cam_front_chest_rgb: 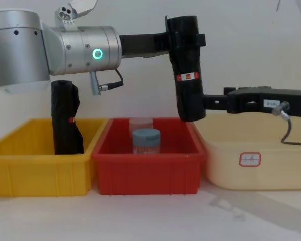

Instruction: Pick up the garbage bag with the one hand and transfer it to the other hand.

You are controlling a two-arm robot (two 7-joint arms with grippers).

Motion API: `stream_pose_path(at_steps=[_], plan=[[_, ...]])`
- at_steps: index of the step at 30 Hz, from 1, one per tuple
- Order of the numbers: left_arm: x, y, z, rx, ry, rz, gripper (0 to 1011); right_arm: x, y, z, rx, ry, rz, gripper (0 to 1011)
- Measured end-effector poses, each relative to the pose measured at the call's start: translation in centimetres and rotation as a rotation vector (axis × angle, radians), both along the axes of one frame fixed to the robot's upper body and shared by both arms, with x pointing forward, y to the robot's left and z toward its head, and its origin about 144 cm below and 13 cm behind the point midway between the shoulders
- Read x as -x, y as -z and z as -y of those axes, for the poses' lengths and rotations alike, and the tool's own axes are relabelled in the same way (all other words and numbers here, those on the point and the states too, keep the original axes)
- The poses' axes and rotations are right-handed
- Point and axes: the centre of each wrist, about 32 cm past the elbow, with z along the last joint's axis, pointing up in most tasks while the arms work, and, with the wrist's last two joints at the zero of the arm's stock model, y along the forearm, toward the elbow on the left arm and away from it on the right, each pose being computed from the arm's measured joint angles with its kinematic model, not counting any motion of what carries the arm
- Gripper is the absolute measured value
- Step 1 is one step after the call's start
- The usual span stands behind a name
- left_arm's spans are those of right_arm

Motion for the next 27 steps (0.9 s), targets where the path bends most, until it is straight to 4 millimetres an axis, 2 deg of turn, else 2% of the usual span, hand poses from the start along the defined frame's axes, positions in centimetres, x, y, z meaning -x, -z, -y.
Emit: stream_pose_path(at_steps=[27], plan=[[-0.3,0.4,0.6,0.02,0.044,-0.046,446,-3.0,0.9,-2.8,-0.038,0.095,-0.091,1000]])
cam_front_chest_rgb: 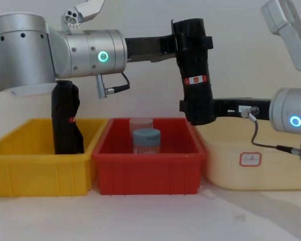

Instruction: Pick up the garbage bag with the one hand and transfer it to the other hand.

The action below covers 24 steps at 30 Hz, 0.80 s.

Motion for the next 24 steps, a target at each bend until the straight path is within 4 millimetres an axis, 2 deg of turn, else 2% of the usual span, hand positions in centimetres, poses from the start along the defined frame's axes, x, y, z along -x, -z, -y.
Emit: stream_pose_path(at_steps=[9,12,14,24], plan=[[-0.22,0.25,0.1,-0.015,0.002,-0.015,446,-0.28,-0.42,-0.64,-0.021,-0.006,-0.004,1000],[-0.26,0.3,0.12,-0.018,0.002,-0.017,446,-0.33,-0.53,-0.77,-0.027,-0.008,-0.005,962],[-0.3,0.37,0.13,-0.021,0.002,-0.02,446,-0.34,-0.58,-0.86,-0.03,-0.009,-0.006,931],[-0.39,0.42,0.18,-0.027,0.002,-0.023,446,-0.39,-0.74,-1.08,-0.04,-0.016,-0.008,642]])
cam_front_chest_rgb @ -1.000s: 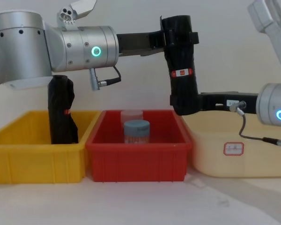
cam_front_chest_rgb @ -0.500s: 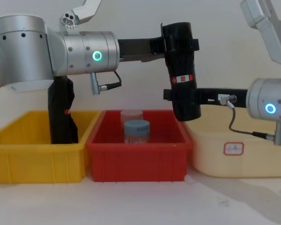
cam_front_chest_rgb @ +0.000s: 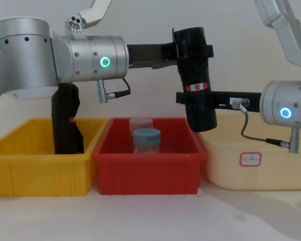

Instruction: Pick up the garbage bag with the one hand and transfer it to the other hand.

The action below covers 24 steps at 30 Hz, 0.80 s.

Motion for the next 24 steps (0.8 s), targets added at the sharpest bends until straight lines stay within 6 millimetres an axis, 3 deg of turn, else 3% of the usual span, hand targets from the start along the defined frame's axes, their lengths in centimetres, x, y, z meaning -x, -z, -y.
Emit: stream_pose_path(at_steps=[4,12,24], plan=[[-0.02,0.01,0.01,-0.001,0.0,-0.001,446,-0.01,-0.04,-0.05,-0.002,-0.001,-0.001,585],[-0.03,0.06,0.03,-0.002,0.0,-0.002,451,-0.02,-0.08,-0.1,-0.004,-0.002,-0.001,581],[-0.03,0.09,0.0,-0.005,-0.001,-0.004,793,-0.02,-0.38,0.02,-0.023,0.001,0.006,579]])
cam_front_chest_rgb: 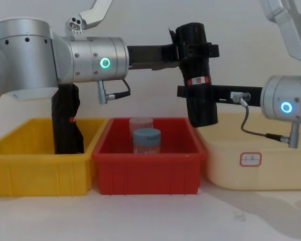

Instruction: Pick up the garbage bag with the one hand and transfer it to the other hand.

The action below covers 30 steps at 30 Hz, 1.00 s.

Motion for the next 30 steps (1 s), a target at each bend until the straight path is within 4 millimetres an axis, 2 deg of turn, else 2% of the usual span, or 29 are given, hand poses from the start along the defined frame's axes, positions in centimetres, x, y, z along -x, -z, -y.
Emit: stream_pose_path(at_steps=[5,9,30], plan=[[0.3,0.0,-0.2,0.009,0.002,0.003,950,-0.1,-0.3,0.2,-0.014,0.01,0.007,579],[0.8,0.1,-0.8,0.021,-0.011,0.007,1001,-0.3,-0.5,0.4,-0.019,0.02,0.012,579],[4.8,-0.6,-4.9,0.077,-0.17,0.078,1001,-1.4,-0.1,2.1,0.03,0.131,0.008,579]])
